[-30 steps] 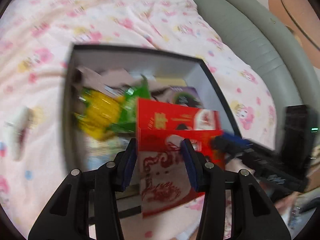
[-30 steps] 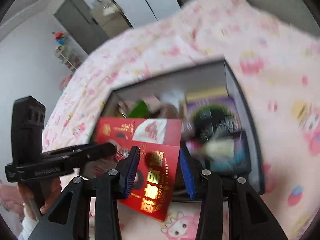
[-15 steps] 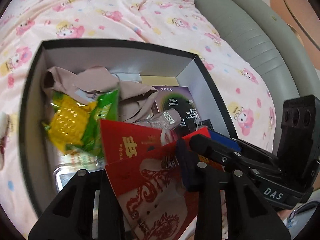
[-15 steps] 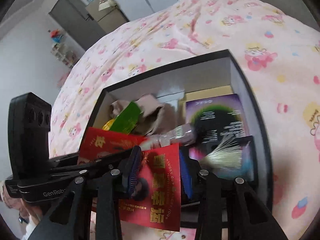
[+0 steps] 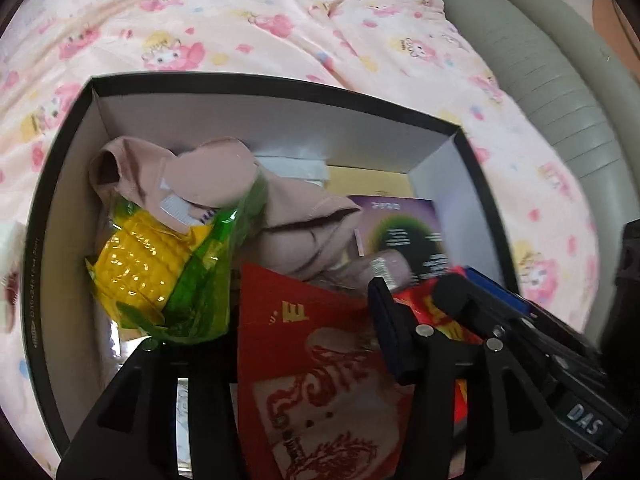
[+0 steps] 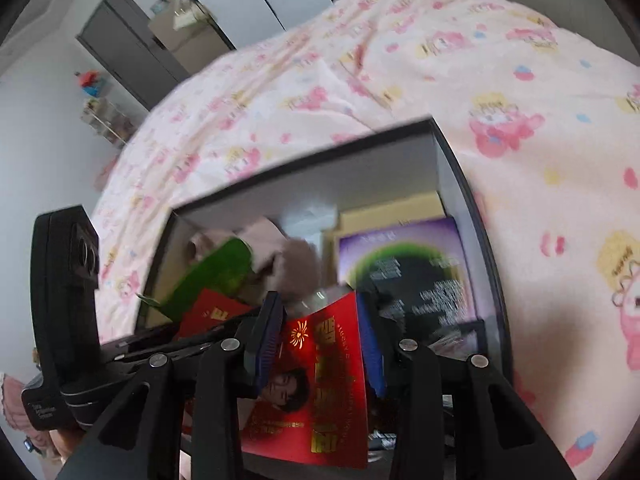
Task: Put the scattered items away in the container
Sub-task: 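Lower the red card into the box and open the left gripper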
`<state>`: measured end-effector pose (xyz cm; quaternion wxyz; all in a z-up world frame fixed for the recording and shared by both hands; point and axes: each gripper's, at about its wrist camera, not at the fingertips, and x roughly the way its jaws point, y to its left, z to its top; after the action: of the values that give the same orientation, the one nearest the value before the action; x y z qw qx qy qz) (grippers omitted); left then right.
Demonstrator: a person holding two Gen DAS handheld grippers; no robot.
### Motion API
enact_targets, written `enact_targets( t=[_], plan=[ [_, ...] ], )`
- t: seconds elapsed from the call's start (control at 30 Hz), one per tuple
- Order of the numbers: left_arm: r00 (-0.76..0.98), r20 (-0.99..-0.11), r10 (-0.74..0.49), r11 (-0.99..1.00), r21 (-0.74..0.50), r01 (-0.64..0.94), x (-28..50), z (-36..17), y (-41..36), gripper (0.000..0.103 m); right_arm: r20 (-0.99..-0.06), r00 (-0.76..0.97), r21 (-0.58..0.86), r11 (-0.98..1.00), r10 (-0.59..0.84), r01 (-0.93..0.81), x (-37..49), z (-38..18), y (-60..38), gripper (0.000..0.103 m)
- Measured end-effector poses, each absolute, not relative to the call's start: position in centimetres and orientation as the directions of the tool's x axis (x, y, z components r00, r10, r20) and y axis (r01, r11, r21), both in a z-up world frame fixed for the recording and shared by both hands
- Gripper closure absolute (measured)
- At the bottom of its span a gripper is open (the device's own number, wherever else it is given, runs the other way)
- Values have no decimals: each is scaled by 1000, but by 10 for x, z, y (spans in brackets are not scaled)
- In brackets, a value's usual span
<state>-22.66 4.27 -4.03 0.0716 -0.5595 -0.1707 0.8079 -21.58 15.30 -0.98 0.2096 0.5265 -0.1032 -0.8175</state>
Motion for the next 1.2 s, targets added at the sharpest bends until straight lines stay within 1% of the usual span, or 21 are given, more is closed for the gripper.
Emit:
enact_targets(
  t=[0.03, 0.07, 0.17, 0.2, 0.27, 0.33, 0.43, 0.57, 0.67, 0.77, 0.9, 1.0, 1.13, 1.2],
  plan=[
    [-362, -887, 285, -941, -331, 70, -225, -41, 45, 54, -827, -361, 370, -900, -432, 231, -213, -9, 153, 68],
    [-363, -885, 291, -941, -334, 60, -223, -40, 45, 54, -830, -364, 357, -904, -422, 234, -211, -8, 153, 68],
    [-362, -864, 351, -919, -391, 42, -216, -31, 40, 54, -828, -396, 321, -915, -397, 245, -197, 1, 157, 67],
    [-376, -858, 350, -920, -391, 35, -213, -25, 38, 54, -827, -402, 317, -917, -392, 243, -193, 1, 159, 67],
    [-411, -862, 295, -941, -337, 32, -207, -17, 36, 54, -831, -414, 302, -926, -371, 225, -188, 4, 162, 67],
    [-397, -880, 260, -957, -291, 20, -208, -20, 39, 54, -831, -424, 292, -931, -361, 219, -186, 6, 164, 67],
    [-377, -889, 258, -957, -289, 27, -208, -27, 38, 54, -826, -423, 299, -925, -373, 233, -184, 7, 163, 67],
    [-412, -871, 267, -958, -285, -18, -195, -14, 39, 54, -824, -409, 324, -918, -393, 229, -180, 6, 170, 67],
    [-434, -873, 221, -973, -228, -36, -186, -1, 39, 54, -812, -410, 355, -909, -416, 218, -175, 11, 178, 67],
    [-430, -885, 181, -983, -165, -75, -174, 5, 39, 55, -810, -413, 353, -909, -415, 222, -174, 14, 178, 67],
    [-450, -880, 151, -986, -101, -134, -159, 8, 31, 64, -813, -407, 333, -905, -417, 264, -167, 15, 169, 67],
    [-434, -884, 172, -984, -132, -121, -157, -2, 21, 64, -820, -383, 322, -897, -425, 304, -162, 12, 158, 67],
    [-354, -890, 287, -958, -272, -92, -164, -28, 10, 64, -851, -326, 312, -896, -412, 317, -161, -3, 147, 67],
    [-331, -890, 313, -950, -299, -94, -162, -33, 12, 64, -863, -323, 295, -906, -388, 302, -161, -7, 146, 67]
  ],
)
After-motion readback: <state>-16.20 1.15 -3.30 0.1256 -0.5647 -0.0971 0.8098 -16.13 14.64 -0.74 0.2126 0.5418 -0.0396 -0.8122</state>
